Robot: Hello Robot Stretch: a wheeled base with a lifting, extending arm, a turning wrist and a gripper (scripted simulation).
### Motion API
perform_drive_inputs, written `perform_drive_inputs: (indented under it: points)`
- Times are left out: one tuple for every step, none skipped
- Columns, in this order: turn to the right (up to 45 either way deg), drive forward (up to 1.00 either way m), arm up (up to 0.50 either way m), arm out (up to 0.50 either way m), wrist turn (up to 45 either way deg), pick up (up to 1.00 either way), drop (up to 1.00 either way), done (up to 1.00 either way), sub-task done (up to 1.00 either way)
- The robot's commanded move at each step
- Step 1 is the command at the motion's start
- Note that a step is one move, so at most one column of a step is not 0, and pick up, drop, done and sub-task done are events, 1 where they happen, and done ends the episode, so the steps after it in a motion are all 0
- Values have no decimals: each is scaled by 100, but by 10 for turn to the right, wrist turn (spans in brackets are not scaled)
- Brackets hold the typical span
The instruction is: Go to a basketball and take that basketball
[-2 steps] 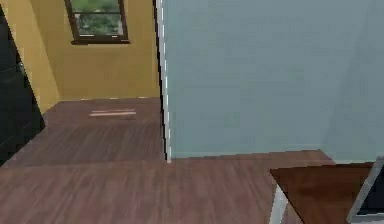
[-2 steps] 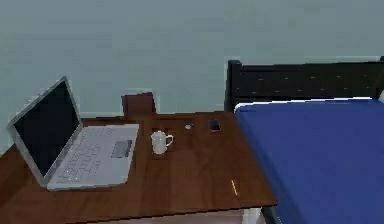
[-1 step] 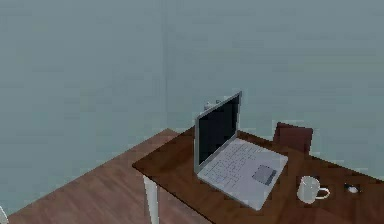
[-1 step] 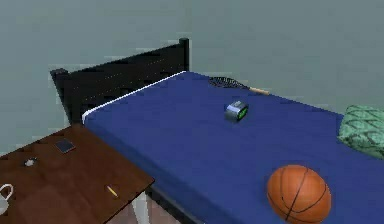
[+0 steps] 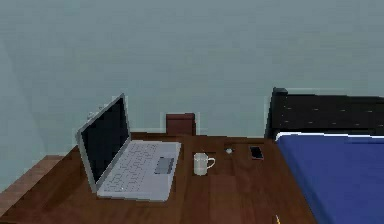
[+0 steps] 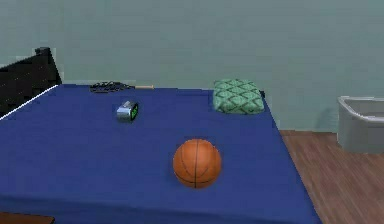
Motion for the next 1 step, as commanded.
perform_drive_inputs:
  points:
    - [0, 0, 50, 0, 0, 0, 0, 0, 0]
